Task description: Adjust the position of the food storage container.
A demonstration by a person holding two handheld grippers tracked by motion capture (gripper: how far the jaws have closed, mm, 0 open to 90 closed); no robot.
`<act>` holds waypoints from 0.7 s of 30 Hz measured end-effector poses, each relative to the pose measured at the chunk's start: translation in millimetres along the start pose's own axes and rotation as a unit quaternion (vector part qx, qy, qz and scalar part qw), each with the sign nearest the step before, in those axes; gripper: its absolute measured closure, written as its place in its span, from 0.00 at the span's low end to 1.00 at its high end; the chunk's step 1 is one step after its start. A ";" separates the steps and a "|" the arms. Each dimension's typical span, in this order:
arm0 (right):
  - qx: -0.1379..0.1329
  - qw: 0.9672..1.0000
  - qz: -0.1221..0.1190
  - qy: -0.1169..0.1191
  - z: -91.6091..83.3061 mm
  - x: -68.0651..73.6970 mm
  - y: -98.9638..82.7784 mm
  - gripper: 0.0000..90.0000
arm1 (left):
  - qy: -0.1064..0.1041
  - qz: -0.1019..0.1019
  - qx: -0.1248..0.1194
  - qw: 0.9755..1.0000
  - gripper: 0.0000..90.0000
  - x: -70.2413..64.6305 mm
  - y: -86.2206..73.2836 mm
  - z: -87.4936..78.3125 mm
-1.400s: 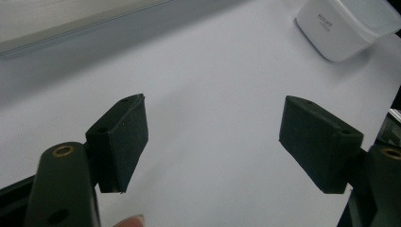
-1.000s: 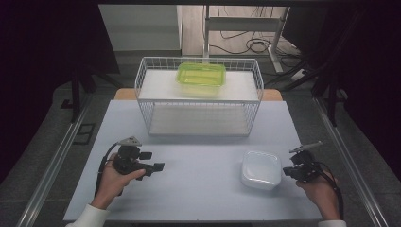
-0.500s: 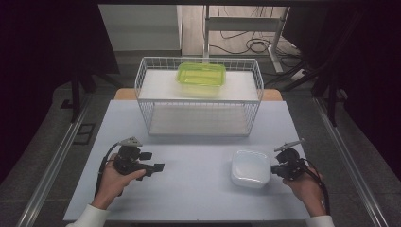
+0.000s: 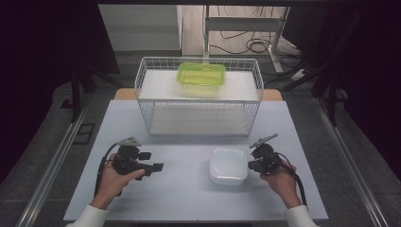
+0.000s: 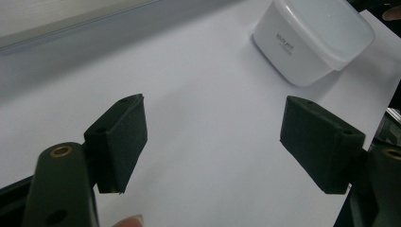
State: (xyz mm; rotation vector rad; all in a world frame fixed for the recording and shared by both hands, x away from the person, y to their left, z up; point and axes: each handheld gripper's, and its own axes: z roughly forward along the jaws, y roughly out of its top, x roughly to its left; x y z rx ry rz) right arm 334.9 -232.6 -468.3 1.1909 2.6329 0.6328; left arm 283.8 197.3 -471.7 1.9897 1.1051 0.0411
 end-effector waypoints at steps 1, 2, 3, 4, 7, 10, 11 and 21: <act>-0.001 1.000 -0.001 0.002 1.2 1.9 2.2 0.99 | 0.000 0.001 0.000 1.000 0.26 0.1 0.1 -0.1; -0.003 1.000 -0.003 0.003 3.0 4.6 5.2 0.99 | 0.001 0.001 0.000 1.000 0.26 0.1 0.1 -0.3; -0.003 1.000 -0.006 0.004 4.5 6.5 7.4 0.99 | 0.001 0.001 0.000 1.000 0.26 0.2 0.1 -0.5; -0.004 1.000 -0.008 0.005 6.8 10.0 11.2 0.99 | 0.002 0.002 0.000 1.000 0.26 0.4 0.1 -0.6; -0.008 1.000 -0.012 0.009 13.2 18.3 19.8 0.99 | 0.002 0.002 -0.001 1.000 0.26 0.6 -0.1 -0.8; -0.012 1.000 -0.023 0.012 18.4 26.6 27.7 0.99 | 0.001 0.001 -0.001 1.000 0.26 -0.1 -0.3 -1.4; -0.013 1.000 -0.025 0.013 19.8 29.0 29.5 0.99 | 0.001 0.001 -0.001 1.000 0.26 0.2 -0.4 -1.5; -0.012 0.998 -0.050 0.026 32.8 51.7 41.6 0.99 | 0.008 0.002 -0.007 1.000 0.26 1.3 -1.5 -1.7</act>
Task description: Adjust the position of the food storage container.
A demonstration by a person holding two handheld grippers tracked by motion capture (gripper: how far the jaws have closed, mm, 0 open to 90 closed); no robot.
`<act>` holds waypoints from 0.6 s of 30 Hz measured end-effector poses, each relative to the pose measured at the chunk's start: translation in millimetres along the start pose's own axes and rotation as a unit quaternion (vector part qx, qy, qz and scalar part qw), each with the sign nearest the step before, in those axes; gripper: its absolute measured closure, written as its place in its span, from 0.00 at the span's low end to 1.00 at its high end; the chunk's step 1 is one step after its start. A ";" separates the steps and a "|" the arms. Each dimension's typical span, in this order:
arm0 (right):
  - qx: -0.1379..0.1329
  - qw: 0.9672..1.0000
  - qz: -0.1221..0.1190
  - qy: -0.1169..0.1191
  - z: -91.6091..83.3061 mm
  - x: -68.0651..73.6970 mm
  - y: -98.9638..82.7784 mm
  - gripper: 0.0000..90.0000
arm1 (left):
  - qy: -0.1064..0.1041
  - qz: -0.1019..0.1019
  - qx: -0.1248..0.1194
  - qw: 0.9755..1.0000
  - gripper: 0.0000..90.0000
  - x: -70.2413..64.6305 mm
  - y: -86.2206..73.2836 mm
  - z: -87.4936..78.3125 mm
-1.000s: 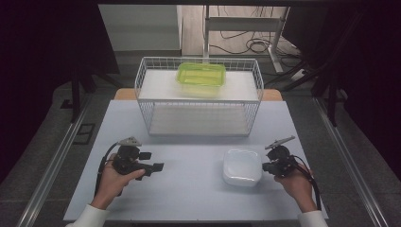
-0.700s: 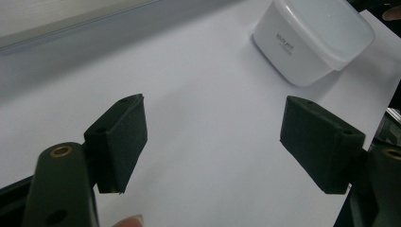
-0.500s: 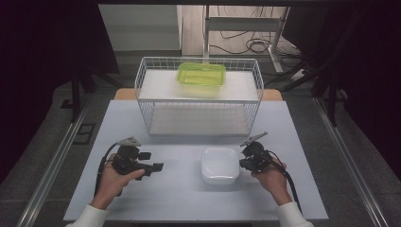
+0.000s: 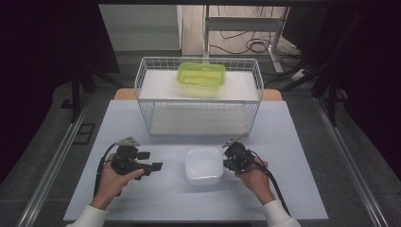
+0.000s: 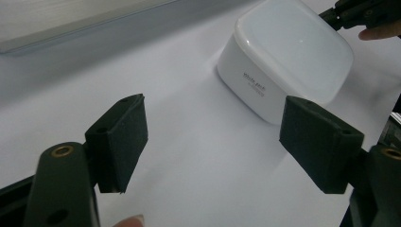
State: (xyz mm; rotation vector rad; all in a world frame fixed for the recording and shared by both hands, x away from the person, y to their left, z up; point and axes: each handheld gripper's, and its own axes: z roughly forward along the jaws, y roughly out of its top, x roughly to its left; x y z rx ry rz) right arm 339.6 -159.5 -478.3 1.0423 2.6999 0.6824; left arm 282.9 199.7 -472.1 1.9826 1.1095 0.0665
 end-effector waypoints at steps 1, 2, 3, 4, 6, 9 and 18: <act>0.002 1.000 -0.006 0.004 0.8 2.8 0.6 0.99 | 0.000 0.000 0.001 1.000 0.26 -0.4 0.0 0.1; 0.002 1.000 -0.008 0.005 1.1 4.9 1.1 0.99 | 0.000 0.001 0.001 1.000 0.26 -0.6 -0.1 0.3; 0.001 1.000 -0.011 0.008 1.5 6.2 1.4 0.99 | -0.001 0.001 0.002 1.000 0.26 -0.9 -0.2 0.4; 0.002 1.000 -0.013 0.009 1.6 8.2 2.0 0.99 | -0.001 0.002 0.003 1.000 0.26 -0.8 -0.2 0.7; 0.001 1.000 -0.017 0.011 2.6 11.2 3.3 0.99 | 0.001 0.001 0.004 1.000 0.26 -0.1 -0.4 1.2; 0.000 1.000 -0.022 0.015 4.0 14.4 4.9 0.99 | 0.000 0.000 0.006 1.000 0.26 -0.1 -1.0 1.7; -0.029 0.999 -0.013 0.015 -10.1 8.9 -0.2 0.99 | 0.003 -0.013 -0.027 1.000 0.27 -2.7 -0.3 -4.3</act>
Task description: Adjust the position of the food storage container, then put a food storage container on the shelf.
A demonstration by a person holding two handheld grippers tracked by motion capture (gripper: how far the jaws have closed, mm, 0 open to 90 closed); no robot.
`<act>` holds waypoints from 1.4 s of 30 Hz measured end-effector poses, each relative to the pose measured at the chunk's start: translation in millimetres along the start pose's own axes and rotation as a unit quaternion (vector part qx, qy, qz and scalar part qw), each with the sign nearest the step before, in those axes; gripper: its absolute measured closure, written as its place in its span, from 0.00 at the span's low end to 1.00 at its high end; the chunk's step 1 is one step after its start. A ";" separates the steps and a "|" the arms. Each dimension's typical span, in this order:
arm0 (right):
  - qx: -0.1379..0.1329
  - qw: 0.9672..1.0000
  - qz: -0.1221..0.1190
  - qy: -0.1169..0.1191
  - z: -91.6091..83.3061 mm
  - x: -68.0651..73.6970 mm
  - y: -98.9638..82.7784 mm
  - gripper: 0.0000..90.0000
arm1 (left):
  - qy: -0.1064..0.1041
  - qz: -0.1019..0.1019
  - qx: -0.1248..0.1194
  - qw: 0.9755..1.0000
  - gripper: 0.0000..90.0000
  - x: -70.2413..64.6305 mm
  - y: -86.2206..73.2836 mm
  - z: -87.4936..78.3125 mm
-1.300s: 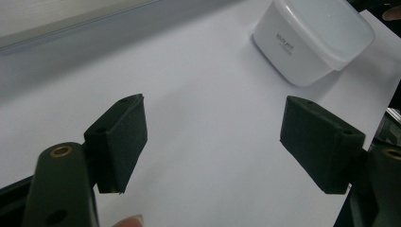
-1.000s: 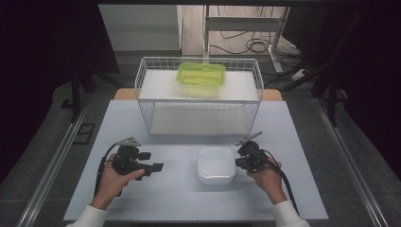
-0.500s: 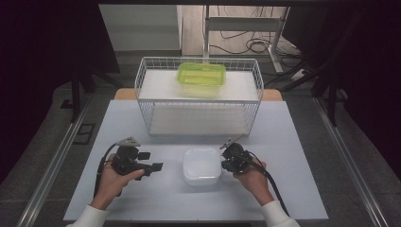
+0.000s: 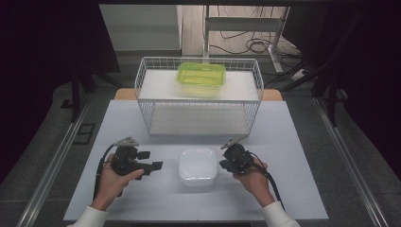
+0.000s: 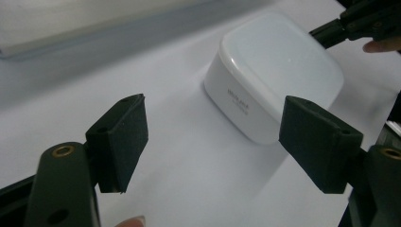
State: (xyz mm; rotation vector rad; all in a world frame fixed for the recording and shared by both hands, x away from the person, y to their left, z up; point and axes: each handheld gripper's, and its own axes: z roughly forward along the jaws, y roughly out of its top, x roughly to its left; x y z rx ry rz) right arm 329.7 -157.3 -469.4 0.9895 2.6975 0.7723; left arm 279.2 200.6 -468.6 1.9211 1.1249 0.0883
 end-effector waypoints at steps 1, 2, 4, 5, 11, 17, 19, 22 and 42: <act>-0.010 1.000 0.009 0.000 -4.8 -2.7 -2.2 0.99 | 0.000 -0.002 -0.005 1.000 0.27 0.2 0.3 -1.3; -0.020 1.000 0.017 0.000 -9.7 -5.6 -4.7 0.99 | 0.000 -0.006 -0.010 1.000 0.27 0.3 0.5 -2.2; -0.040 0.999 0.029 0.002 -17.7 -10.8 -9.5 0.97 | 0.001 -0.010 -0.015 1.000 0.28 0.4 0.7 -3.2; -0.050 0.998 0.033 0.010 -22.7 -13.5 -13.0 0.90 | 0.002 -0.011 -0.016 1.000 0.28 0.3 0.6 -3.3; -0.105 0.990 0.090 0.034 -41.4 -23.1 -26.8 0.47 | 0.001 -0.026 -0.015 1.000 0.27 -1.7 0.7 -2.1; -0.153 0.972 0.141 0.109 -43.9 -32.5 -32.0 0.34 | -0.005 -0.033 -0.011 0.999 0.27 -4.0 2.8 1.4; -0.155 0.970 0.145 0.119 -42.3 -33.9 -33.3 0.33 | -0.007 -0.033 -0.009 0.999 0.27 -4.6 2.6 2.4; -0.153 0.970 0.146 0.120 -39.7 -34.7 -33.2 0.32 | -0.006 -0.031 -0.007 0.999 0.27 -5.2 1.8 2.0; -0.151 0.958 0.189 0.155 -14.7 -30.3 -23.4 0.42 | -0.069 -0.106 0.010 0.992 0.35 -14.1 11.6 43.8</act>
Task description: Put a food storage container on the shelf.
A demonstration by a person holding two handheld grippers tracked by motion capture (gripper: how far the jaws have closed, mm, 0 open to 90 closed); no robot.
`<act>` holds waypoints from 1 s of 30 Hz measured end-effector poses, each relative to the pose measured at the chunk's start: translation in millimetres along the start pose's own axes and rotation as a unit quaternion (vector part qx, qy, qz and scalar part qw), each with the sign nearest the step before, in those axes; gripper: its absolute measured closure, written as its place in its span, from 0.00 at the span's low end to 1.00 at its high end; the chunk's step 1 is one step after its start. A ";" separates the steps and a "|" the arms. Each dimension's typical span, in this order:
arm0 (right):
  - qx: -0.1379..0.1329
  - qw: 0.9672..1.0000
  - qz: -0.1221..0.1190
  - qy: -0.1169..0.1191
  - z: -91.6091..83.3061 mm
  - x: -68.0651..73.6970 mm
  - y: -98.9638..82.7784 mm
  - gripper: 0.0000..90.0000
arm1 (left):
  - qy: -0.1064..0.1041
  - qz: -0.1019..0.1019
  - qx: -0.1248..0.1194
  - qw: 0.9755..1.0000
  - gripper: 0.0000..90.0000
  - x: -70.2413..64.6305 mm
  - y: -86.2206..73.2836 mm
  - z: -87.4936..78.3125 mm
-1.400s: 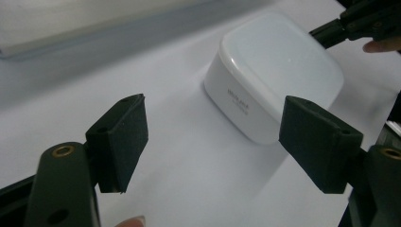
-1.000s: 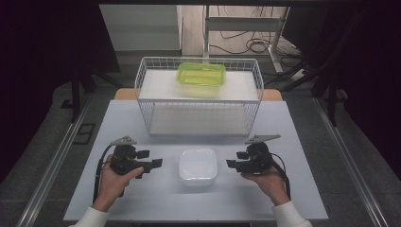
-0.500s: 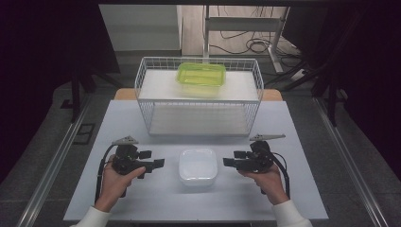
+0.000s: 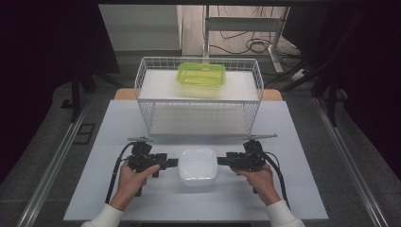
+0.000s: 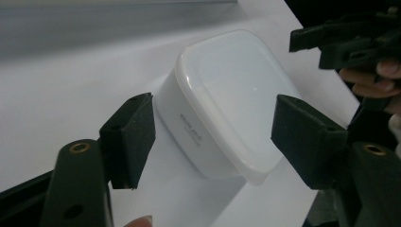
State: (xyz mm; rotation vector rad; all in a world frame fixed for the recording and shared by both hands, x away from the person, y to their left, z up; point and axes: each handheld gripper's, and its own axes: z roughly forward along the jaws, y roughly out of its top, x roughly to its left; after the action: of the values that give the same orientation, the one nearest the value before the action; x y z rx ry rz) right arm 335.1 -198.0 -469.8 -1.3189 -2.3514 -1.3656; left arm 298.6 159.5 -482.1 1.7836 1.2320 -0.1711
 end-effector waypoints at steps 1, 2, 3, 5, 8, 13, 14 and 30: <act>0.001 1.000 0.005 0.000 1.8 -0.8 -0.1 0.43 | -0.005 -0.013 0.003 1.000 0.36 1.0 0.0 4.2; 0.002 1.000 0.007 0.000 3.5 -1.8 -0.2 0.43 | -0.008 -0.019 0.007 1.000 0.37 2.4 0.0 7.7; 0.003 1.000 0.012 0.002 4.8 -2.3 -0.1 0.43 | -0.007 -0.027 0.010 1.000 0.38 3.4 -0.1 10.6; 0.006 1.000 0.016 0.006 7.1 -3.0 0.0 0.44 | -0.010 -0.037 0.013 0.999 0.39 5.9 -0.4 13.6; 0.011 1.000 0.018 0.010 9.7 -3.4 -0.4 0.45 | -0.013 -0.051 0.010 0.999 0.40 10.8 -0.4 13.5; 0.018 0.999 0.023 0.017 13.9 -4.4 -1.8 0.47 | -0.021 -0.060 0.021 0.998 0.43 12.2 -0.6 17.4; 0.020 0.999 0.025 0.018 14.6 -4.1 -2.2 0.47 | -0.023 -0.062 0.023 0.998 0.43 12.3 -1.0 18.9; 0.026 0.996 0.072 0.046 25.9 -11.8 -9.0 0.68 | -0.079 -0.101 0.042 0.991 0.67 21.4 -7.5 27.8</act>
State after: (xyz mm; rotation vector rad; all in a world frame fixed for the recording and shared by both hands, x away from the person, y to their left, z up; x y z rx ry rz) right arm 343.6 -187.7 -496.5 -1.3523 -2.1720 -1.2848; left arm 313.2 153.4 -514.3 1.6782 1.3035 -0.4778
